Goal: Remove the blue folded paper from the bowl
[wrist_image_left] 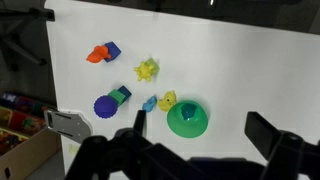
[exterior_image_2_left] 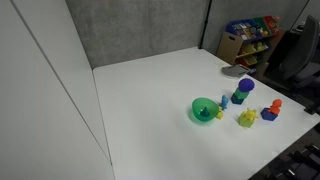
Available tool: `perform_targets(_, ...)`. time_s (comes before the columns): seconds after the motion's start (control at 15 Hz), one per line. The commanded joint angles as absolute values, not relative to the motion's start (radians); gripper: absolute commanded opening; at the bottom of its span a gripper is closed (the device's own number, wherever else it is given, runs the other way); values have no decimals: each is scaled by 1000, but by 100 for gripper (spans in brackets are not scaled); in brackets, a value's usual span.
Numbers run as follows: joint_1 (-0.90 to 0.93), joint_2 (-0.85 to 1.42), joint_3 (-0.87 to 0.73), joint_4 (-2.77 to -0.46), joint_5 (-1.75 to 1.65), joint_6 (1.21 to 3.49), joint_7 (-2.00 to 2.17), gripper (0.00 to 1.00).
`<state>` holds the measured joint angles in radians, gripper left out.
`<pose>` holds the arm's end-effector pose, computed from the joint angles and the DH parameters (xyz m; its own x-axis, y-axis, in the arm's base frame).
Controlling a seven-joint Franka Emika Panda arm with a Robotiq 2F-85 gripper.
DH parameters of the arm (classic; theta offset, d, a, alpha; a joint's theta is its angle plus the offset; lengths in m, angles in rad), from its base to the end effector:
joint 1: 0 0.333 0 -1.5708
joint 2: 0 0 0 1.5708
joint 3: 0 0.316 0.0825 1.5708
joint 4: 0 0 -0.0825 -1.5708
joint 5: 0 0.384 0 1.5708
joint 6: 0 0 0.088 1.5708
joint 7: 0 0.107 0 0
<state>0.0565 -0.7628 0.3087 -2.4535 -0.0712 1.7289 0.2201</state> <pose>0.3060 0.1283 0.5399 0.9938 0.0848 0.0715 0.0626 -0.9611 0.2691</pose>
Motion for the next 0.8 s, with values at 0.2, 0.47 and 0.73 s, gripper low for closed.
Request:
perform_targets(0.2,82,-756,290,-2451,-85,1725,235,100)
perform_targets(0.47,82,-729,284,-2431,-79,1738,233,100)
perform_targets(0.73,73,-683,262,-2397,-73,1766,226,100)
